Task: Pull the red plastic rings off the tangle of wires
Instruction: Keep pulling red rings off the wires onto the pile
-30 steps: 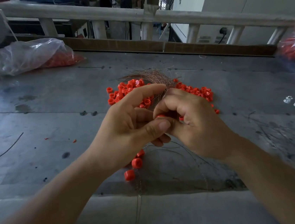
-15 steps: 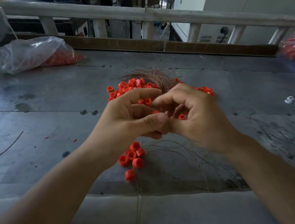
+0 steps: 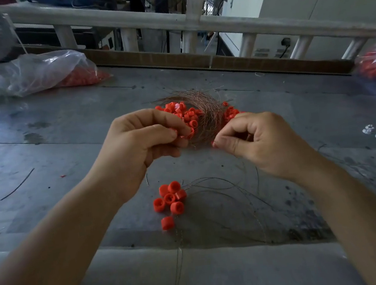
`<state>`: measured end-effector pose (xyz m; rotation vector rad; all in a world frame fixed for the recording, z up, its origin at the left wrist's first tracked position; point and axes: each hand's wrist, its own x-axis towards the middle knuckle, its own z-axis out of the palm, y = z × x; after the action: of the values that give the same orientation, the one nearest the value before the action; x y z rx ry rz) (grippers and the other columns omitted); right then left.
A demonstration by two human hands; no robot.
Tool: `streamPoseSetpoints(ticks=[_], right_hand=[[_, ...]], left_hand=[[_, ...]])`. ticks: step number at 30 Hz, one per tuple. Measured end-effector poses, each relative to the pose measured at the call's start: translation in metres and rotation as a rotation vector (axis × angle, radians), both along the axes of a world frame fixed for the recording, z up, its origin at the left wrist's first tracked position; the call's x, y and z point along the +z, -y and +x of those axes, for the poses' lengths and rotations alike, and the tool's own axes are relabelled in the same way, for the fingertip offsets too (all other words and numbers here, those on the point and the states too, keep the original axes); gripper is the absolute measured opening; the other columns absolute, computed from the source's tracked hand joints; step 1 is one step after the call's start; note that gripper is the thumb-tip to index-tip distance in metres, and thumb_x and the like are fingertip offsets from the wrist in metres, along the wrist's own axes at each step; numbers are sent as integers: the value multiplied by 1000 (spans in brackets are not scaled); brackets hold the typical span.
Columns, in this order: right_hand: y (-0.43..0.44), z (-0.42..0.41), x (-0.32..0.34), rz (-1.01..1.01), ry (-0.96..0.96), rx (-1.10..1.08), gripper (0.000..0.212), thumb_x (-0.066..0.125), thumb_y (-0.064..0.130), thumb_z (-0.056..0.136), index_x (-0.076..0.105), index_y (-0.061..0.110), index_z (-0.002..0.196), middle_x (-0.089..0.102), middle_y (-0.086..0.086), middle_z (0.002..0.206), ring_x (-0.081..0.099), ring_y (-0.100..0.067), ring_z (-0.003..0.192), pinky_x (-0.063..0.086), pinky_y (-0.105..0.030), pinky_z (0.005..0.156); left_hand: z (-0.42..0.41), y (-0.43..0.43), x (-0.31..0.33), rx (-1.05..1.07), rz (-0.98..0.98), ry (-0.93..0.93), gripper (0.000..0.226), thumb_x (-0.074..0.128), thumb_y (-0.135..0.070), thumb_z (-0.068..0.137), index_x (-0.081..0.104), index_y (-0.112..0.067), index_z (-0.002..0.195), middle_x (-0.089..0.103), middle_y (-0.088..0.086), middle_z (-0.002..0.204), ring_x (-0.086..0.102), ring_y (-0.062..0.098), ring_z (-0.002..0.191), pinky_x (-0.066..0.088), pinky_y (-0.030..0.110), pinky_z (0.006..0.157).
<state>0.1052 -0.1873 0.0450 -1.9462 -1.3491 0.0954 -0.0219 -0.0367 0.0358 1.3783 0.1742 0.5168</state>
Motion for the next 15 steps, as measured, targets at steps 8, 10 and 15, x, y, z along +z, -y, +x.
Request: streamPoseSetpoints(ticks=[8, 10, 15], right_hand=[[-4, 4, -13, -355, 133, 45, 8, 64, 26, 83, 70, 20, 83, 52, 20, 69, 51, 6, 67, 38, -5, 64], [-5, 5, -18, -437, 157, 59, 10, 63, 27, 84, 70, 21, 86, 51, 19, 68, 50, 6, 68, 37, -5, 62], [-5, 4, -22, -513, 133, 68, 9, 62, 32, 85, 68, 26, 84, 55, 17, 73, 55, -2, 79, 45, -24, 76]], left_hand=[[9, -17, -10, 411, 169, -214, 32, 52, 8, 80, 66, -16, 65, 67, -4, 59, 63, 7, 57, 50, 19, 50], [14, -22, -16, 510, 276, -261, 35, 54, 8, 79, 65, -23, 65, 66, -7, 62, 61, 8, 63, 51, 21, 54], [21, -27, -31, 598, 682, -380, 30, 55, 2, 82, 69, -22, 92, 63, -9, 84, 56, 7, 74, 39, 8, 62]])
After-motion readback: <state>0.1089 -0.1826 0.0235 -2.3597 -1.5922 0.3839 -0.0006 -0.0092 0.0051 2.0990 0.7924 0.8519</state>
